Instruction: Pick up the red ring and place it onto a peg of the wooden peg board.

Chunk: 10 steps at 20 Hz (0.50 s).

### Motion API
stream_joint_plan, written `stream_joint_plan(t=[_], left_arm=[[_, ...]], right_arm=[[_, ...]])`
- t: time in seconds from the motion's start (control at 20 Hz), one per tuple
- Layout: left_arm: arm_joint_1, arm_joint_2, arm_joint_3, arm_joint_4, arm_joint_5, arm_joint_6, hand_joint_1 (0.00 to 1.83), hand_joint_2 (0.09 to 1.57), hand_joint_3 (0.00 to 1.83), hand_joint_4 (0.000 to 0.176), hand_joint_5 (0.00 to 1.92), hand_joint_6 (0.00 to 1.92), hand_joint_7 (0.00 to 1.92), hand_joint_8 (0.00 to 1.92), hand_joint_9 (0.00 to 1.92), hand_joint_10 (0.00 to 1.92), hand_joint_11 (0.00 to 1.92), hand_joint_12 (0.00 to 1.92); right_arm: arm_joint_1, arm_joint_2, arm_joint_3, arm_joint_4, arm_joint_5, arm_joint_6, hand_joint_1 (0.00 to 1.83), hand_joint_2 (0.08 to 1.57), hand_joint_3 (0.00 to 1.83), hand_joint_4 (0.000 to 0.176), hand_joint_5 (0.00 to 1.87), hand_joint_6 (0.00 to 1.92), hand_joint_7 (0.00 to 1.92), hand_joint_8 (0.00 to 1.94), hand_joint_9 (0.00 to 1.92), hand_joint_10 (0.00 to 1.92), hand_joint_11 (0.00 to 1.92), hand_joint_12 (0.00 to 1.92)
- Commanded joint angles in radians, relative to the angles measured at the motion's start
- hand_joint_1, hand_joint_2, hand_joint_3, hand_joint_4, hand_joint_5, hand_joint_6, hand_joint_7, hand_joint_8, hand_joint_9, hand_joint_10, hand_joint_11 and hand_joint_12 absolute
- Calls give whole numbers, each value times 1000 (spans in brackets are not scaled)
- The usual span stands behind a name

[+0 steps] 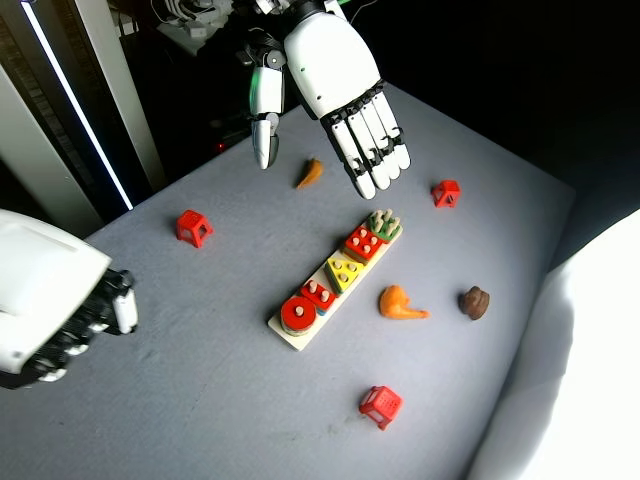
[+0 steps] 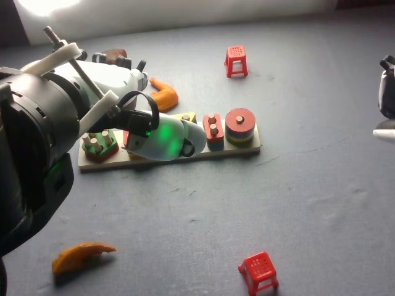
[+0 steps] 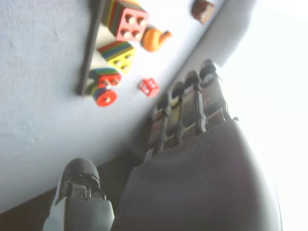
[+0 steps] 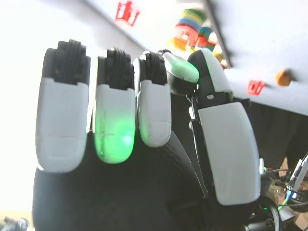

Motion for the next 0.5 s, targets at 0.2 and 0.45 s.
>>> stream_joint_plan(t=[0.2,0.45], left_arm=[[-14,1,1,91,4,9,0,1082,2,0,2,1,0,0,0,0,5,2],[-13,1,1,91,0,10,0,1085,3,0,0,0,0,0,0,0,1,0]], right_arm=[[7,21,-4,-25,60,-13,971,1483,1,175,1561,1921,1743,1941,1848,1921,1921,1921],[-13,18,-4,-25,62,-14,1011,1476,0,176,1533,1921,1717,1941,1825,1921,1921,1921]])
